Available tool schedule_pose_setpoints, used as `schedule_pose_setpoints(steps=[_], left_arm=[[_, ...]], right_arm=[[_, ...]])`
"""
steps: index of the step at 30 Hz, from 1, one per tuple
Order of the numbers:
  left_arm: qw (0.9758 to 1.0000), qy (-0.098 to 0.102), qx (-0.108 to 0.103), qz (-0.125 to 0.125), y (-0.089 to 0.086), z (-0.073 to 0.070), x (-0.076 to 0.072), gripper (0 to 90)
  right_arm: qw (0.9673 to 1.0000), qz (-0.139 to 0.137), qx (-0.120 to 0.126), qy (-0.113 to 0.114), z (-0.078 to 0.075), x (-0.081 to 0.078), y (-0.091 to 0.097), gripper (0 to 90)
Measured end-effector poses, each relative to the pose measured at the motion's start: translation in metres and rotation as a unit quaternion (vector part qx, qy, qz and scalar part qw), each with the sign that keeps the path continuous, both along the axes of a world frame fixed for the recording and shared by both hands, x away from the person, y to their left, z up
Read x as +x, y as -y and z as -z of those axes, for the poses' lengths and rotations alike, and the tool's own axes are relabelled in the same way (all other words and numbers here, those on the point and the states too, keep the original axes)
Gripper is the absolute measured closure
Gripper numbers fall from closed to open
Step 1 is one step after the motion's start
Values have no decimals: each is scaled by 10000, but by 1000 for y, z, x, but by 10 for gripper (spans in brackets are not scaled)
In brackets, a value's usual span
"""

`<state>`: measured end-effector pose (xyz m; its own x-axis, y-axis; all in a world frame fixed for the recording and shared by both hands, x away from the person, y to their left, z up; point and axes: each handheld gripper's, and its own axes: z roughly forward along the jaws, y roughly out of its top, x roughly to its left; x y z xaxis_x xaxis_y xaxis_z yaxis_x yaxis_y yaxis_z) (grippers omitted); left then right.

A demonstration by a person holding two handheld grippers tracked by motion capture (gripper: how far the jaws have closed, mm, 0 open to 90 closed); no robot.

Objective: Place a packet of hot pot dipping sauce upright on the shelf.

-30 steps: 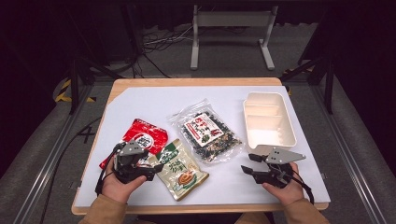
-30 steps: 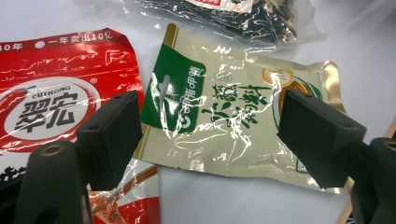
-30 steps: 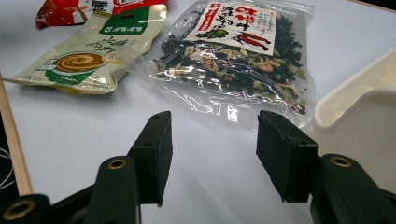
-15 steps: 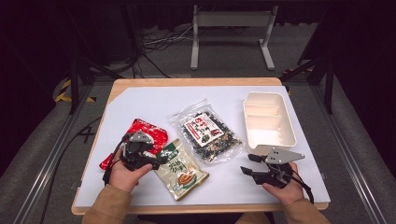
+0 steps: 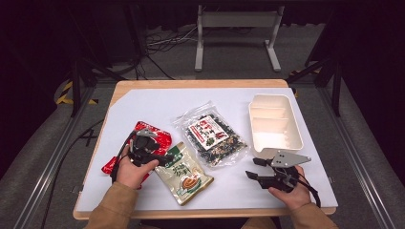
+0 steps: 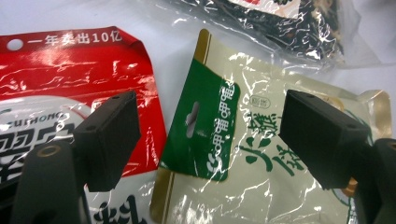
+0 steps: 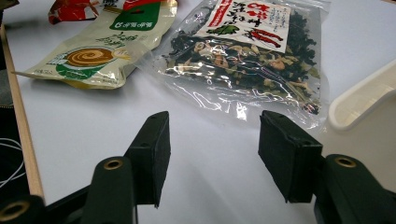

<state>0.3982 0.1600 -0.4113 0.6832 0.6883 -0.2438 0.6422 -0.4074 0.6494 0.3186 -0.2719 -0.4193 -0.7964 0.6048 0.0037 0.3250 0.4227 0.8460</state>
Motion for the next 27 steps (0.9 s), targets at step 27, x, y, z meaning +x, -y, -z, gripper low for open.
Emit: schedule_pose_setpoints(steps=[27], left_arm=[[9988, -272, 160, 384, 23, 18, 18, 300]], right_arm=[[9993, -361, 46, -105, 2, 5, 0, 443]])
